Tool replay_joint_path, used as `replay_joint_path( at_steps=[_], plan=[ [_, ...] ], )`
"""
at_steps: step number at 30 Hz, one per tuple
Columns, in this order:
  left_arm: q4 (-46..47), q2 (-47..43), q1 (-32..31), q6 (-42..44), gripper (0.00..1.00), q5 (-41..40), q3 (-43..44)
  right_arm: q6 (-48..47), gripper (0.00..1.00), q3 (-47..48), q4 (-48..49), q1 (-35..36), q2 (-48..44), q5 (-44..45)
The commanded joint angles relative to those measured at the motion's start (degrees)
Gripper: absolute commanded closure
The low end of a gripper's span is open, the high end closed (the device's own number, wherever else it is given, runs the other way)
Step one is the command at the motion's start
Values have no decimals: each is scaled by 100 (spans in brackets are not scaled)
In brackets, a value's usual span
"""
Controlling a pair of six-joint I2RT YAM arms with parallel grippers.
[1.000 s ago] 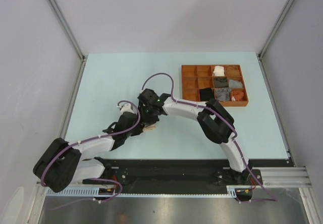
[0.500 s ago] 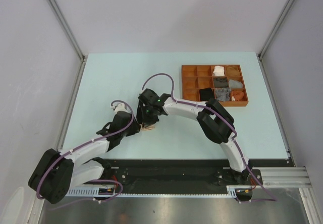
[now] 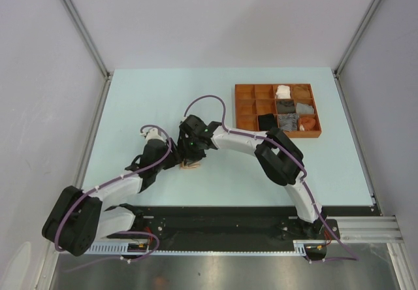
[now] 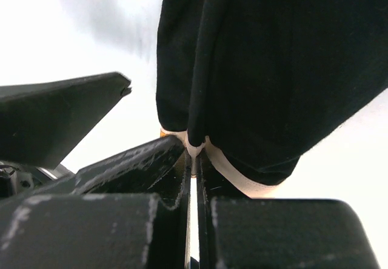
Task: Roll the underwear
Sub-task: Fold the underwear at the center of the board.
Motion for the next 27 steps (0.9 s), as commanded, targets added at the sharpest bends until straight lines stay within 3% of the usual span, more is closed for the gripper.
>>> replay_joint_path(
  at_steps=[1, 12, 21, 27],
  plan=[
    [583, 301, 122, -54, 37, 188, 187, -60, 100, -111, 14, -3, -196, 101],
    [1444, 793, 245, -151, 36, 628, 3, -52, 100, -111, 32, 23, -223, 57],
    [1524, 1382, 245, -247, 39, 1005, -6, -131, 100, -85, 146, 67, -397, 127],
    [1559, 1251, 245, -335, 39, 1155, -103, -34, 100, -154, 505, 129, -486, 110]
  ],
)
